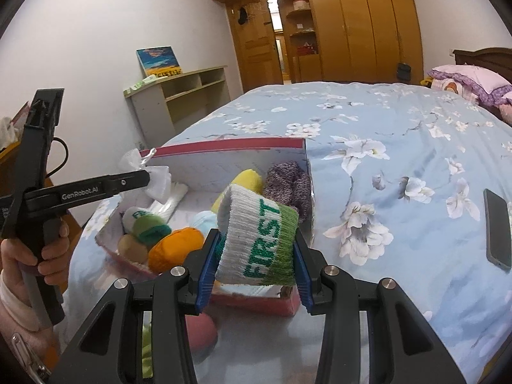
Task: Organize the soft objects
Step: 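Carry the mesh bag into the box with the left tool while the right tool carries the sock there, then release the mesh bag in the box while the right tool releases the sock there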
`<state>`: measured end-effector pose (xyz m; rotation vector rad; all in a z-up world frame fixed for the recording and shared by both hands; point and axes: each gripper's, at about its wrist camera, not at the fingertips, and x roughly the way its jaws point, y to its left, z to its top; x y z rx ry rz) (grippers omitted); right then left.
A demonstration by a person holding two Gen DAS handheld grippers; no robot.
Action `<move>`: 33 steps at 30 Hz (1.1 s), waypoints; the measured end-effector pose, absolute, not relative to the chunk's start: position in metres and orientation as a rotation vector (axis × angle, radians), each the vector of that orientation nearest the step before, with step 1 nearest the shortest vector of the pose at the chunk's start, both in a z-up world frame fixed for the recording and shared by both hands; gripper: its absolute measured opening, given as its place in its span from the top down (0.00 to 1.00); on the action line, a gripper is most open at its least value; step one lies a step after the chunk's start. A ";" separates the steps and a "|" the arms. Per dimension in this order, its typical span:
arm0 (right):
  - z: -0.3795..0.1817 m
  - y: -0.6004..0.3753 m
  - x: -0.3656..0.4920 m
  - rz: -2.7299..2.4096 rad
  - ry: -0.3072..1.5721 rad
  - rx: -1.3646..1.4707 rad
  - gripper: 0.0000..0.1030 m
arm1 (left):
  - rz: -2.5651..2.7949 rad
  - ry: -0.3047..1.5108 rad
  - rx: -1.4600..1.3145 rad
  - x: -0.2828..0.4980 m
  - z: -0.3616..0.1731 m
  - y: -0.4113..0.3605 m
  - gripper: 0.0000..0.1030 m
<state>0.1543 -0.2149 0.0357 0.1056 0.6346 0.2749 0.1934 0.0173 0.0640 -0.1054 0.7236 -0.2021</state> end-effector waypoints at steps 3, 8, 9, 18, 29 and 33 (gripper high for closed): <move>0.032 -0.214 0.161 0.264 0.635 0.105 0.58 | -0.198 0.726 -0.094 0.204 0.058 0.012 0.69; 0.026 -0.212 0.169 0.235 0.632 0.081 0.58 | -0.193 0.749 -0.092 0.219 0.047 0.008 0.69; 0.025 -0.211 0.170 0.233 0.634 0.080 0.58 | -0.190 0.754 -0.089 0.221 0.044 0.006 0.69; 0.017 -0.209 0.172 0.234 0.647 0.076 0.58 | -0.147 0.805 -0.062 0.236 0.021 0.004 0.63; 0.014 -0.207 0.172 0.251 0.649 0.091 0.55 | -0.136 0.833 -0.096 0.234 0.017 0.012 0.46; 0.015 -0.209 0.172 0.248 0.638 0.095 0.50 | -0.147 0.806 -0.083 0.226 0.026 0.010 0.43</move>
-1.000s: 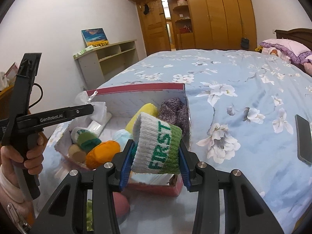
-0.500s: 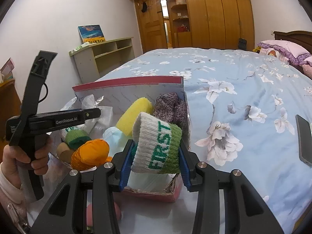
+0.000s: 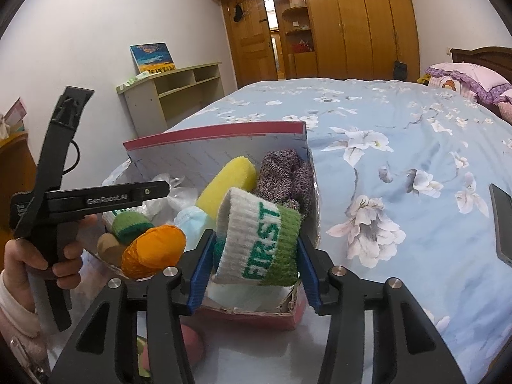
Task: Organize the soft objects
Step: 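Release the mesh bag in the box while the right tool releases the sock there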
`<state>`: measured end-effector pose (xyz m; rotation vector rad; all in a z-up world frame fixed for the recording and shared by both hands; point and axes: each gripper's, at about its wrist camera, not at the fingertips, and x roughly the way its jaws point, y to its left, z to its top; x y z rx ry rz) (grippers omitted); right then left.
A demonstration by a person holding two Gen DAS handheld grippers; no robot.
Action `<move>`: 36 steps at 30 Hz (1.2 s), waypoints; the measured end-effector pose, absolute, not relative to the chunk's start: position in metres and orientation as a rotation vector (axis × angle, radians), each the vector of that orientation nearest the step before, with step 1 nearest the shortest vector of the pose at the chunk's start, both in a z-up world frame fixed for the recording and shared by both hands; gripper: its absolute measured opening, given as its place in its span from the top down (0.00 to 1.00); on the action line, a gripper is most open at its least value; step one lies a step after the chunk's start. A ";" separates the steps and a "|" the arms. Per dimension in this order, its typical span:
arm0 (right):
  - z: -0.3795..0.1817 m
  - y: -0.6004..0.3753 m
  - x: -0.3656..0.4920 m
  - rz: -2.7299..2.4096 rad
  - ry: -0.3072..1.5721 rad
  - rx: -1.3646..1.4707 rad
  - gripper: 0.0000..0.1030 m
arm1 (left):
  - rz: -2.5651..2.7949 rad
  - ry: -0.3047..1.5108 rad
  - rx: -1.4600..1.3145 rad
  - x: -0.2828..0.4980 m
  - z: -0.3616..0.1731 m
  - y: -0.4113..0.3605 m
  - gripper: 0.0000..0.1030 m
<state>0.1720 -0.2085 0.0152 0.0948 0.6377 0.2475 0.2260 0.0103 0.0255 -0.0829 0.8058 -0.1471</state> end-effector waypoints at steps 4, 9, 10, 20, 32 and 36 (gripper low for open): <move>0.017 -0.210 0.170 0.242 0.621 0.103 0.48 | -0.153 0.793 -0.072 0.217 0.032 0.008 0.42; 0.021 -0.211 0.165 0.247 0.606 0.112 0.47 | -0.161 0.782 -0.071 0.205 0.040 0.007 0.42; 0.022 -0.211 0.164 0.247 0.602 0.113 0.47 | -0.162 0.778 -0.069 0.201 0.042 0.008 0.42; 0.028 -0.208 0.151 0.247 0.592 0.111 0.47 | -0.172 0.760 -0.069 0.176 0.054 0.012 0.42; 0.033 -0.202 0.128 0.260 0.590 0.107 0.47 | -0.175 0.758 -0.082 0.147 0.059 0.018 0.42; 0.034 -0.200 0.119 0.270 0.597 0.107 0.47 | -0.174 0.762 -0.091 0.137 0.057 0.022 0.42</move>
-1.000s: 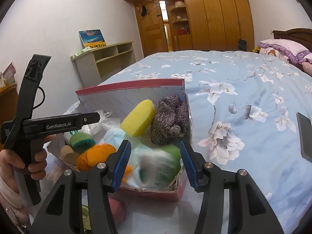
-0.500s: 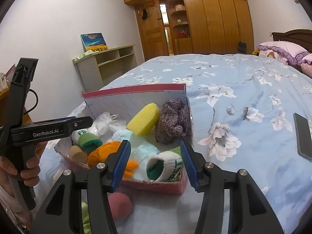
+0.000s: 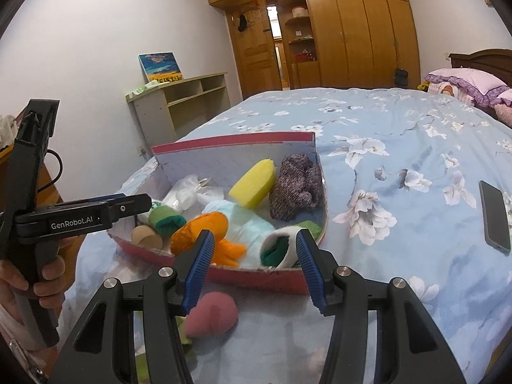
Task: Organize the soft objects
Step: 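Release the mesh bag in the box while the right tool releases the sock there, then grasp the green ribbon bow with the right tool while the left tool moves to the pink sponge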
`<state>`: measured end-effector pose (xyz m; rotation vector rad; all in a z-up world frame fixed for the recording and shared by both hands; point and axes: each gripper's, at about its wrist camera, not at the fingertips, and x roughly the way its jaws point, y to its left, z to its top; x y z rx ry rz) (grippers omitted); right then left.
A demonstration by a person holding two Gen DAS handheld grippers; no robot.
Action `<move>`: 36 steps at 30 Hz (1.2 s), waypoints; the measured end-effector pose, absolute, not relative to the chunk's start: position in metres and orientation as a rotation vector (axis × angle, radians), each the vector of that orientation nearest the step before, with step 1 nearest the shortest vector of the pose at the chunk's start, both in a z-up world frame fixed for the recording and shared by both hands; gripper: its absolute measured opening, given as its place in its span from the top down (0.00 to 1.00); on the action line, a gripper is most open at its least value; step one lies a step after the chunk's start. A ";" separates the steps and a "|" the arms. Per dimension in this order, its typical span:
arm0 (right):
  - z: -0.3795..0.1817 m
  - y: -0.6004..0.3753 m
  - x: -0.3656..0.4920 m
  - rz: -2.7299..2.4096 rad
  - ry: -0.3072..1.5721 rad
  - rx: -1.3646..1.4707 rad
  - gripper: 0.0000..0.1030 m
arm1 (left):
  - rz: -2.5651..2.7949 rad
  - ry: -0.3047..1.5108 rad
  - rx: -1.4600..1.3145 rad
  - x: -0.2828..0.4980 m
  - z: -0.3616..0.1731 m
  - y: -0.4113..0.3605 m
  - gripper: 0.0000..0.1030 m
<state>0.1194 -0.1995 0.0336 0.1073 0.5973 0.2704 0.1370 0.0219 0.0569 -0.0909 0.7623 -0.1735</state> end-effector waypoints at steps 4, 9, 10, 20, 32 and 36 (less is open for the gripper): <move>0.034 -0.195 0.110 0.277 0.604 0.098 0.47 | -0.170 0.766 -0.095 0.128 0.056 0.025 0.42; 0.034 -0.191 0.100 0.291 0.618 0.095 0.47 | -0.167 0.771 -0.093 0.118 0.053 0.027 0.42; 0.034 -0.190 0.098 0.294 0.622 0.093 0.47 | -0.166 0.772 -0.093 0.115 0.053 0.027 0.42; 0.025 -0.180 0.080 0.303 0.665 0.079 0.47 | -0.166 0.782 -0.093 0.092 0.048 0.031 0.42; 0.008 -0.167 0.061 0.325 0.738 0.044 0.47 | -0.153 0.805 -0.103 0.073 0.038 0.042 0.42; 0.004 -0.161 0.060 0.340 0.759 0.036 0.47 | -0.150 0.810 -0.103 0.070 0.033 0.044 0.42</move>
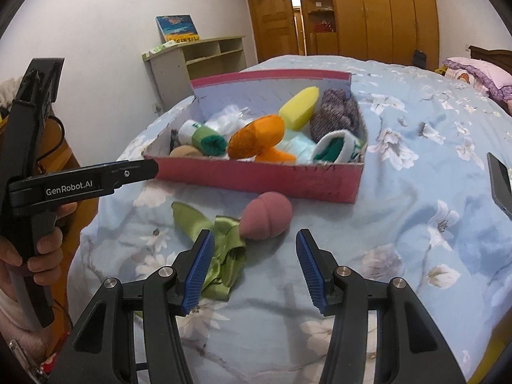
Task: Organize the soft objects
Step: 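Grasp the green ribbon bow with the right tool while the left tool moves to the pink sponge, then grasp the pink egg-shaped sponge with the left tool while the right tool lifts the bow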
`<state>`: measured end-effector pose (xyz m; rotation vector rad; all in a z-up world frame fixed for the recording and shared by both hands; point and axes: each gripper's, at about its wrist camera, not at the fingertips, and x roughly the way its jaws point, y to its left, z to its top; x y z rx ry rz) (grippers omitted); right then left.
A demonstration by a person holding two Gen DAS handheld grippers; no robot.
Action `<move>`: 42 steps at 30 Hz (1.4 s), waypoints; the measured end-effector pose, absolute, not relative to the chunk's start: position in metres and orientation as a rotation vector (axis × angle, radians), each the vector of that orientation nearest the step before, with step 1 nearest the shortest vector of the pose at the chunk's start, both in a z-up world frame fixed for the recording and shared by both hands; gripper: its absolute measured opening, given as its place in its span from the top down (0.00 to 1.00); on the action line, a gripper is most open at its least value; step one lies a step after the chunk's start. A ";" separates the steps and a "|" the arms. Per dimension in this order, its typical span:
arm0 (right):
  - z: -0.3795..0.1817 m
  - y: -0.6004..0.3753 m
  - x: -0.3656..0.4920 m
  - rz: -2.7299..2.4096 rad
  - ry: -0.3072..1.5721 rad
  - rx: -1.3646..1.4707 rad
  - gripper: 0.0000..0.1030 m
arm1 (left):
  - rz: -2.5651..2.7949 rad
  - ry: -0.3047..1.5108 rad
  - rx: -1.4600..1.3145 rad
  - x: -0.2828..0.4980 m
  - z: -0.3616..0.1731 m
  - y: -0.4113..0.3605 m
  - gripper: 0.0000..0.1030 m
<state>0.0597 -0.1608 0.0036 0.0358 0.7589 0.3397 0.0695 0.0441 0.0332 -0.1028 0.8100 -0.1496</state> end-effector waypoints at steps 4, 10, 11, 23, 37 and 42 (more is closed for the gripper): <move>-0.006 -0.152 0.062 0.352 0.797 0.029 0.47 | -0.144 0.820 -0.107 0.069 0.029 0.047 0.42; -0.018 -0.141 0.068 0.373 0.844 0.030 0.47 | -0.138 0.829 -0.119 0.070 0.024 0.050 0.42; -0.019 -0.140 0.069 0.377 0.850 0.032 0.47 | -0.138 0.830 -0.120 0.070 0.024 0.050 0.42; -0.031 -0.123 0.074 0.416 0.881 -0.007 0.66 | -0.142 0.840 -0.131 0.071 0.018 0.053 0.42; -0.014 -0.131 0.047 0.478 0.808 -0.060 0.86 | -0.155 0.841 -0.120 0.068 0.019 0.049 0.42; -0.003 -0.145 0.032 0.456 0.775 -0.062 0.86 | -0.169 0.848 -0.117 0.068 0.019 0.043 0.42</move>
